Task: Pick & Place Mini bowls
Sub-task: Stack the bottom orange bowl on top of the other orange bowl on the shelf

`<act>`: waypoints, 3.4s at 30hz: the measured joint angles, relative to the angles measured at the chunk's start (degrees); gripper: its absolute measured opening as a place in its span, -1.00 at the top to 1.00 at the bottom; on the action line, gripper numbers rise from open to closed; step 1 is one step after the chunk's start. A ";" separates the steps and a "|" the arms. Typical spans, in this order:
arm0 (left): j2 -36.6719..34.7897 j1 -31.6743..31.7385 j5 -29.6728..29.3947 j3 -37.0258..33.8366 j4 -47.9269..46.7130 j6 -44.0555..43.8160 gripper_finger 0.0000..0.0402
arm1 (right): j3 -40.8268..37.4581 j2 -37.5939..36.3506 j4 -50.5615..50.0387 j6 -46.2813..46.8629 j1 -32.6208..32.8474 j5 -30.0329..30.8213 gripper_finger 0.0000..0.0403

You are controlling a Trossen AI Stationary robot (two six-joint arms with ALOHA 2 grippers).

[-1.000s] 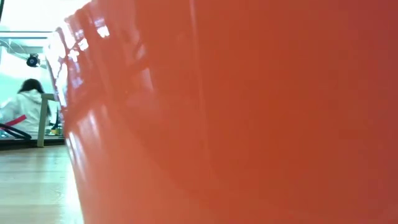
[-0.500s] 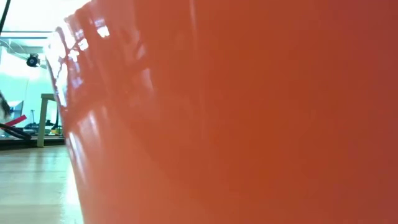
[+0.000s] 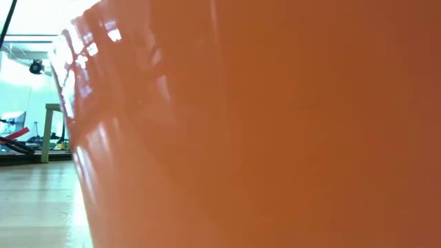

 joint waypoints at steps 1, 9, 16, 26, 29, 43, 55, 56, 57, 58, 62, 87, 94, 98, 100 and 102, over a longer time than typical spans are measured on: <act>0.36 0.09 0.01 0.00 -0.04 -0.05 0.68 | 0.00 0.00 0.00 0.00 0.00 0.00 0.45; 6.31 1.07 -0.45 0.00 4.66 -3.84 0.62 | 0.00 0.00 -0.01 -0.46 0.00 0.00 0.45; 8.68 1.32 0.32 0.22 12.90 -5.59 0.62 | 0.00 0.00 0.00 -0.46 0.00 -0.02 0.45; 13.29 1.34 0.69 0.13 17.00 -10.25 0.62 | 0.00 0.00 0.00 -0.44 0.00 0.08 0.45; 14.16 1.43 0.87 0.13 17.83 -10.46 0.63 | 0.00 0.00 0.00 -0.45 0.00 0.22 0.45; 15.86 1.43 1.83 0.11 18.40 -15.12 0.63 | -0.04 0.00 -0.02 -1.53 0.00 0.26 0.45; 15.93 1.38 2.61 -1.13 20.29 -16.08 0.63 | -0.07 0.00 -0.04 -1.44 0.00 0.28 0.45; 15.93 1.38 2.72 -1.26 20.34 -16.08 0.63 | -0.07 0.00 -0.02 -1.44 0.00 0.28 0.45; 15.93 1.38 2.76 -1.34 20.53 -16.09 0.63 | -0.09 0.00 -0.04 -1.44 0.00 0.28 0.45; 15.93 1.38 2.82 -1.50 21.15 -16.10 0.63 | -0.09 0.00 -0.02 -1.44 0.00 0.28 0.45; 15.95 1.38 3.94 -2.45 23.75 -16.89 0.63 | -0.09 0.00 -0.04 -1.42 0.00 0.31 0.45; 14.87 1.69 7.08 -4.63 25.54 -19.01 0.99 | -0.09 0.00 -0.02 -1.49 -0.02 0.33 0.45; 8.48 2.91 7.96 -4.63 18.55 -18.91 0.99 | -0.09 0.00 0.03 -1.49 -0.02 0.35 0.45; 2.77 3.68 6.94 -4.62 12.38 -18.03 1.00 | -0.09 0.00 0.11 -1.49 -0.02 0.42 0.45; -0.27 4.13 5.61 -4.63 8.65 -17.94 1.00 | -0.09 0.00 0.22 -1.49 -0.02 0.42 0.45; -3.56 4.77 3.88 -4.63 4.14 -18.23 1.00 | -0.09 0.00 0.28 -1.49 -0.02 0.42 0.45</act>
